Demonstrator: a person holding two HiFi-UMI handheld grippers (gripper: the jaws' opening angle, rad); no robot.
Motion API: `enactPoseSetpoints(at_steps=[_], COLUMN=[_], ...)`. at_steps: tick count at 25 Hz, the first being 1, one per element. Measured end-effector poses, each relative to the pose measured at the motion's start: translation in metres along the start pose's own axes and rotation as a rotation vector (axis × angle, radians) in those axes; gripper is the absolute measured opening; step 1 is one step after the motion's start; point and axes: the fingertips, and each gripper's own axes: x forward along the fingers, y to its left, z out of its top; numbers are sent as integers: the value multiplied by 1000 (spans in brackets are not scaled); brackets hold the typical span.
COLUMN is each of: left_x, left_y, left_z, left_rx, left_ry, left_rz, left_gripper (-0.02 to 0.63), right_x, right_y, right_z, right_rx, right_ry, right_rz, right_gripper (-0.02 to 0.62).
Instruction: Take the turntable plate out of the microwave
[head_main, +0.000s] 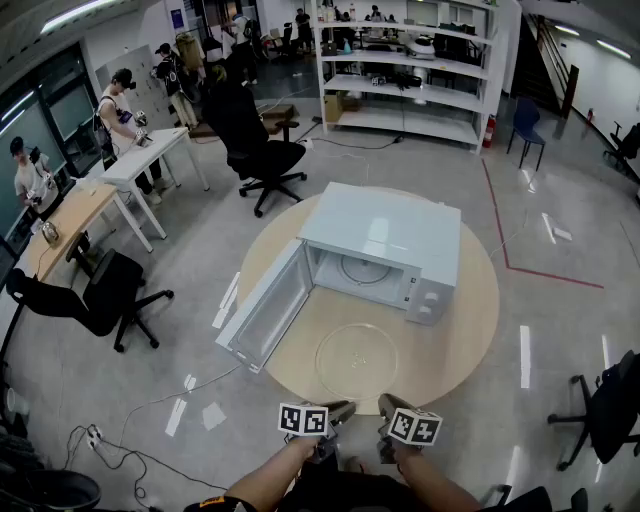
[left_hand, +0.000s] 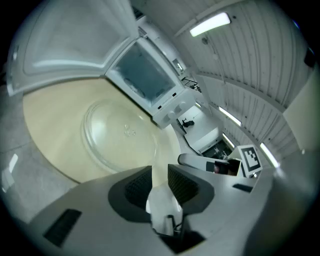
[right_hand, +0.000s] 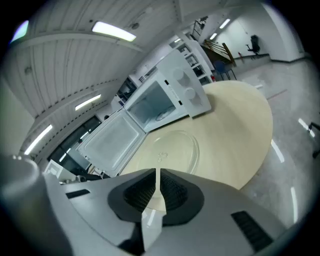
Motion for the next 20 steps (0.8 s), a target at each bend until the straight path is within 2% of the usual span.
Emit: enactPoseSetpoints(at_steps=[2, 4, 7, 10, 13, 20], left_x=[-6, -13, -27, -43, -60, -85], left_y=[-11, -21, -42, -67, -90, -135], left_z=[8, 17, 31, 40, 44, 47], left_rx=[124, 231, 341, 412, 458, 581], left_ry=[-47, -99, -211, -331, -415, -498], left_rz=[60, 123, 179, 219, 259, 291], left_gripper=[137, 92, 46, 46, 46, 46], right_x=[-7, -14, -28, -48, -71, -110], right_y=[10, 18, 30, 45, 59, 85], right_z=[4, 6, 12, 22, 37, 66], right_rx=[-97, -172, -271, -361, -411, -482], right_ry=[-9, -19, -43, -88, -161, -296], right_rz=[12, 14, 21, 43, 63, 79], right_gripper=[38, 38, 38, 38, 37, 37])
